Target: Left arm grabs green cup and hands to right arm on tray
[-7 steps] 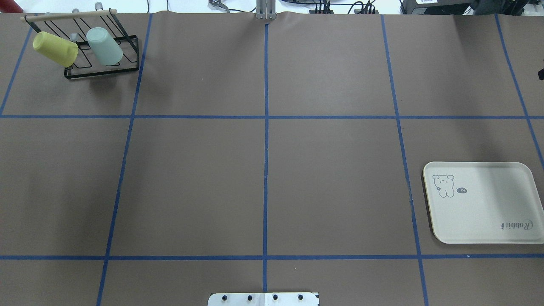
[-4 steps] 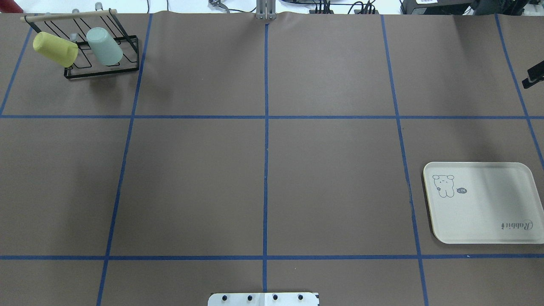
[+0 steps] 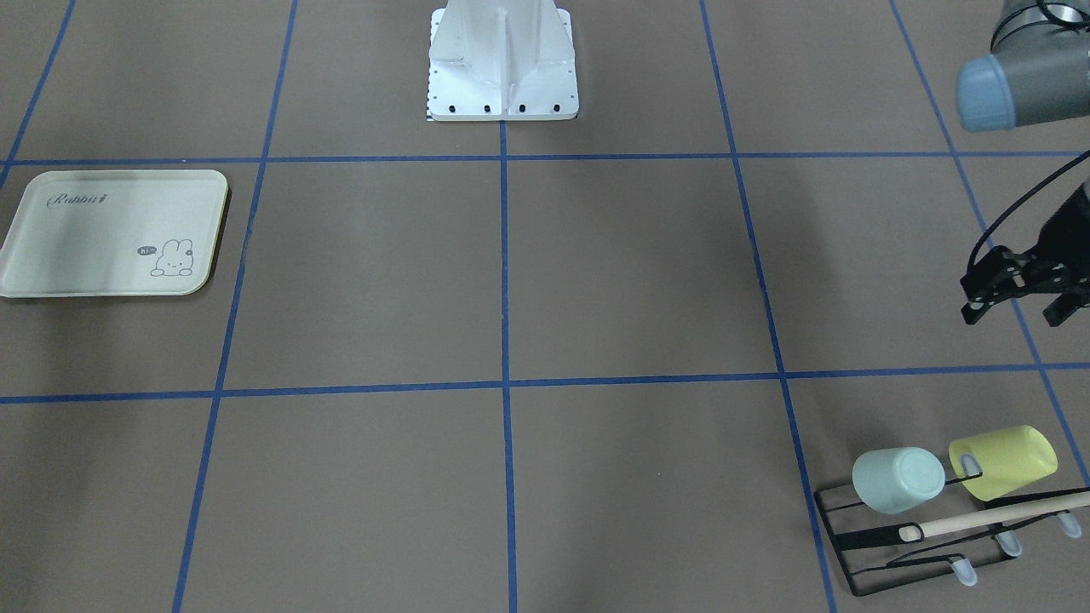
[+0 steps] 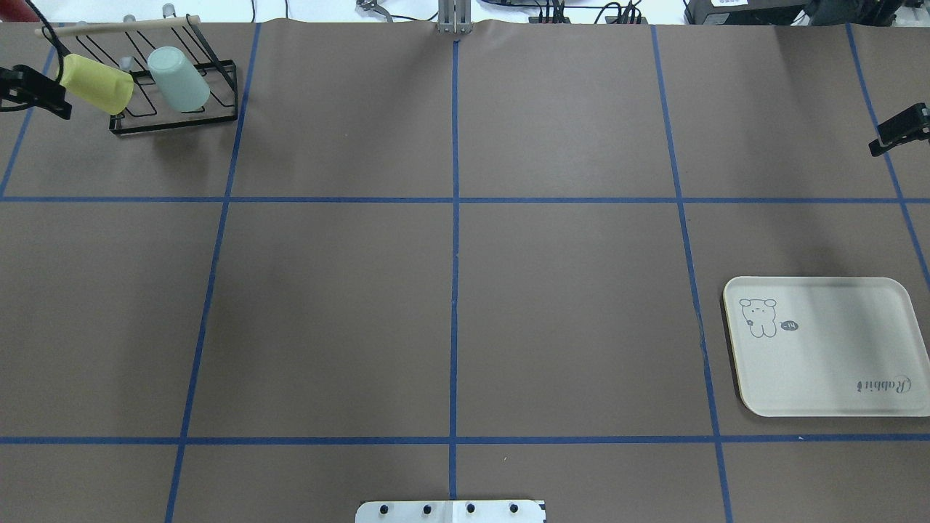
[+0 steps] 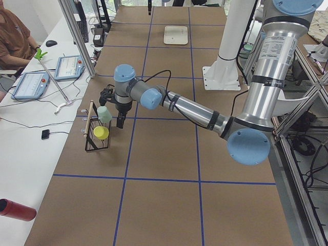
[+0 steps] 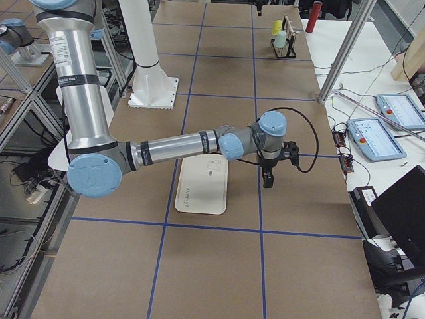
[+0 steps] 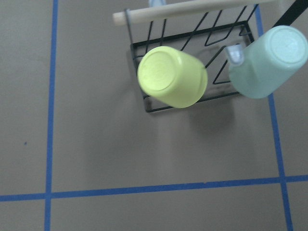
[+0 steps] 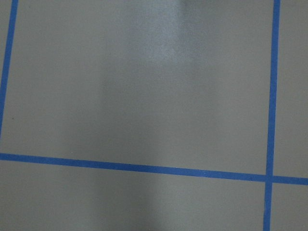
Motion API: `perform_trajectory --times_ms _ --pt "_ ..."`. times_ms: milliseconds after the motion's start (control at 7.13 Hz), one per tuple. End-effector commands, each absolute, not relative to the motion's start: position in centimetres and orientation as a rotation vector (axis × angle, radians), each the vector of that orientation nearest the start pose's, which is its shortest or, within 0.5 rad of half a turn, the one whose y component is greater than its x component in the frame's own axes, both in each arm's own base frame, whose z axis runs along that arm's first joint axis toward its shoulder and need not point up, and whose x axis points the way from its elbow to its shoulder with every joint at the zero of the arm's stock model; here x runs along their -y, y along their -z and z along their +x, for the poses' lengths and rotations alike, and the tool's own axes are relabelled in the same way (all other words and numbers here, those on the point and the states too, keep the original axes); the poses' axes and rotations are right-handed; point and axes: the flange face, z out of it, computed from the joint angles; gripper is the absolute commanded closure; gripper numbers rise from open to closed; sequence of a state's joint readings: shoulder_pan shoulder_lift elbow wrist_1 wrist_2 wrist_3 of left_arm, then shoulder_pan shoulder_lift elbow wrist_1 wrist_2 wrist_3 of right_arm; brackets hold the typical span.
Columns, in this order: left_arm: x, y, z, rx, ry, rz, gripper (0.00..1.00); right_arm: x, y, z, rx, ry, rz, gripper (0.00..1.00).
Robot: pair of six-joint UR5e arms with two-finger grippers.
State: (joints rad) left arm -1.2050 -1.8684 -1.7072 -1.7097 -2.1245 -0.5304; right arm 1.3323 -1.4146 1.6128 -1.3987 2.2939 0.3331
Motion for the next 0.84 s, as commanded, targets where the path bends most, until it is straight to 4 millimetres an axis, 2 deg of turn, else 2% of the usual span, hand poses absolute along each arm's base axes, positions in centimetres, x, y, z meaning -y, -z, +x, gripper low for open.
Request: perform_trajectory --times_ms 0,140,280,421,561,701 --pt "65.2 -39.4 18.7 -0.706 -0.025 0.277 0.00 57.1 -53.7 -7.3 0.794 0.060 0.168 0.01" --pt "67.8 -39.0 19.9 -0.703 -0.023 0.259 0.01 56.6 -54.2 -7.3 0.798 0.071 0.186 0.01" --pt "69.5 -38.9 20.8 -0.699 -0.015 0.239 0.01 56.6 -54.3 -7.6 0.799 0.075 0.185 0.01" --pt "70.6 -38.2 22.8 -0.696 -0.023 0.222 0.01 56.6 -54.5 -8.1 0.797 0.082 0.180 0.01" --pt "70.4 -38.4 23.6 -0.700 -0.005 0.208 0.01 56.6 -54.6 -8.4 0.794 0.086 0.175 0.01" --pt "70.7 -37.8 23.8 -0.702 0.007 0.205 0.01 56.7 -54.8 -8.5 0.795 0.087 0.173 0.01"
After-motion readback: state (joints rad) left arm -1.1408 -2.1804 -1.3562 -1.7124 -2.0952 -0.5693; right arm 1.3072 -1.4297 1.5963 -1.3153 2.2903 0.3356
